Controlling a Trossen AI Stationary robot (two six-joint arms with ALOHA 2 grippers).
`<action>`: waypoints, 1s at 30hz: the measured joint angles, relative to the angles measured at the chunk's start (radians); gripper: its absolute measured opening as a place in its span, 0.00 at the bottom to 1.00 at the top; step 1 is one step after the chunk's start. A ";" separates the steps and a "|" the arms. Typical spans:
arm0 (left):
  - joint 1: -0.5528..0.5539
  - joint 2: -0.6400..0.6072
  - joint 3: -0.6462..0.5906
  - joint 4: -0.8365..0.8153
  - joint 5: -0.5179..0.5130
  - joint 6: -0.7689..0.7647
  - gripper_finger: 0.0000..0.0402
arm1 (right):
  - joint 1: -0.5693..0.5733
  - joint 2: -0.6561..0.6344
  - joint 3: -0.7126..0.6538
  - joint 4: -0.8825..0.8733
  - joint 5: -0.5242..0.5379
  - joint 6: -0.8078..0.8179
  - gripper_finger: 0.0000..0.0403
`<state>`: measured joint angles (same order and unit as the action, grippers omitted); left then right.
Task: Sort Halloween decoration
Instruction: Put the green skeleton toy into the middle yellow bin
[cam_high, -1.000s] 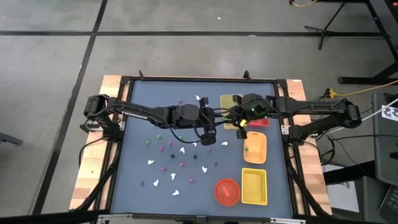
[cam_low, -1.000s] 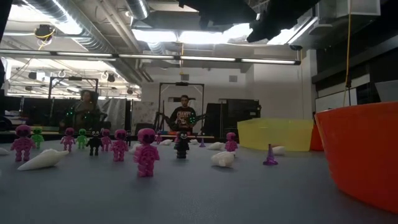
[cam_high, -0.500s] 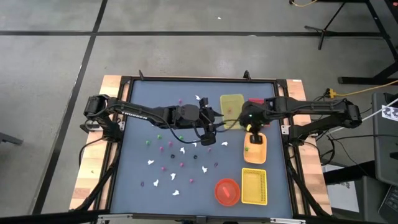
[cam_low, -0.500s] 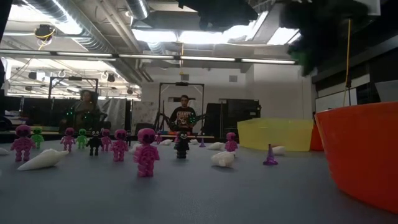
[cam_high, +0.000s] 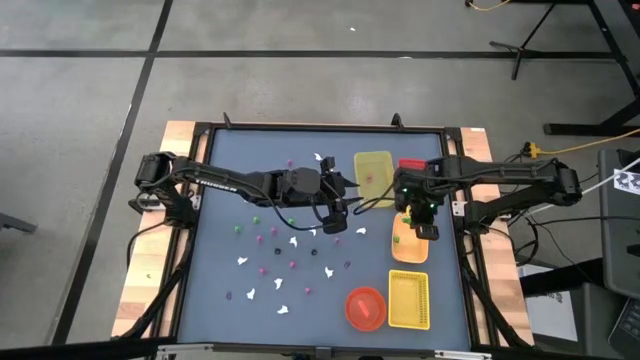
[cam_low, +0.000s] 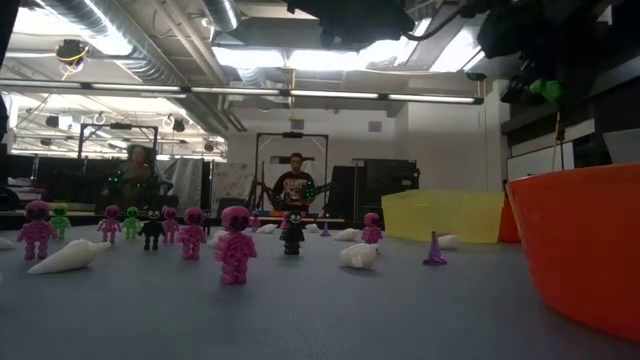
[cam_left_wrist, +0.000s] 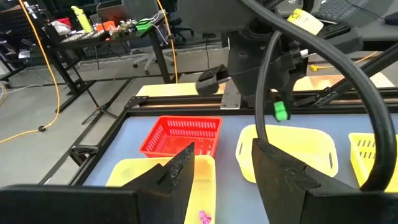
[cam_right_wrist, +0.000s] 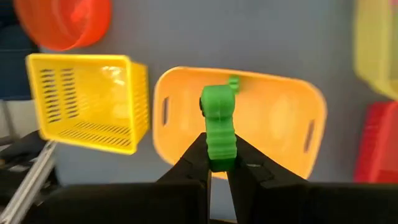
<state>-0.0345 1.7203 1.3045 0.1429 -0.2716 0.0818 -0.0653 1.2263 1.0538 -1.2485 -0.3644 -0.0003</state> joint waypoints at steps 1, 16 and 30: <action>0.000 0.000 0.000 0.000 0.000 0.000 0.36 | 0.000 0.000 0.000 -0.005 -0.006 0.000 0.08; 0.000 0.000 0.000 0.000 -0.001 0.000 0.36 | 0.000 0.000 0.000 -0.018 -0.008 0.000 0.14; 0.002 -0.016 0.000 -0.040 -0.031 0.031 0.36 | 0.000 0.000 0.000 -0.004 -0.011 -0.001 0.39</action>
<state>-0.0330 1.7045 1.3045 0.1025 -0.3024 0.1127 -0.0654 1.2263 1.0538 -1.2526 -0.3756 -0.0013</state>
